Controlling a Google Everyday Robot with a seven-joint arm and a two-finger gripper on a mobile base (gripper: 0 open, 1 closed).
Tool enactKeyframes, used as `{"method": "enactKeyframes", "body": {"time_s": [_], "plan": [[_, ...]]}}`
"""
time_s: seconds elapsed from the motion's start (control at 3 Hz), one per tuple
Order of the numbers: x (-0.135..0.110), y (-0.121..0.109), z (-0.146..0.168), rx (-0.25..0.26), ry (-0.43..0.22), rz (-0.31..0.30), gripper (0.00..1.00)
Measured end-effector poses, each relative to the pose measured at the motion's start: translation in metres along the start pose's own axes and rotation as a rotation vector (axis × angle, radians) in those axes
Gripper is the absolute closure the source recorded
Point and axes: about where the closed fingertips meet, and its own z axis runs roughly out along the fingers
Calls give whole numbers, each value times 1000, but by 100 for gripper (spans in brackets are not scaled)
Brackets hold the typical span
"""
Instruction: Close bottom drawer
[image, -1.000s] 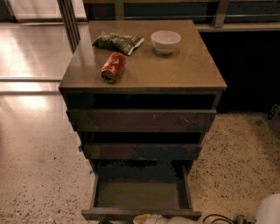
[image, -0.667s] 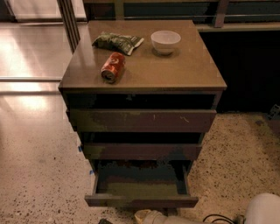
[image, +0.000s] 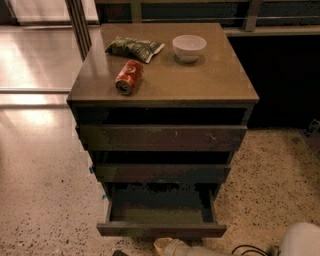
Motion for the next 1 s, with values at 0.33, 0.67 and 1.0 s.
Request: {"method": "enactKeyframes", "body": {"time_s": [0.33,0.67,1.0], "plan": [[-11,-18,12,25,-34,-9,100],[-15,-37,23,34,-53,0,100],[-17,-57,35,47,-60,9,100]]}}
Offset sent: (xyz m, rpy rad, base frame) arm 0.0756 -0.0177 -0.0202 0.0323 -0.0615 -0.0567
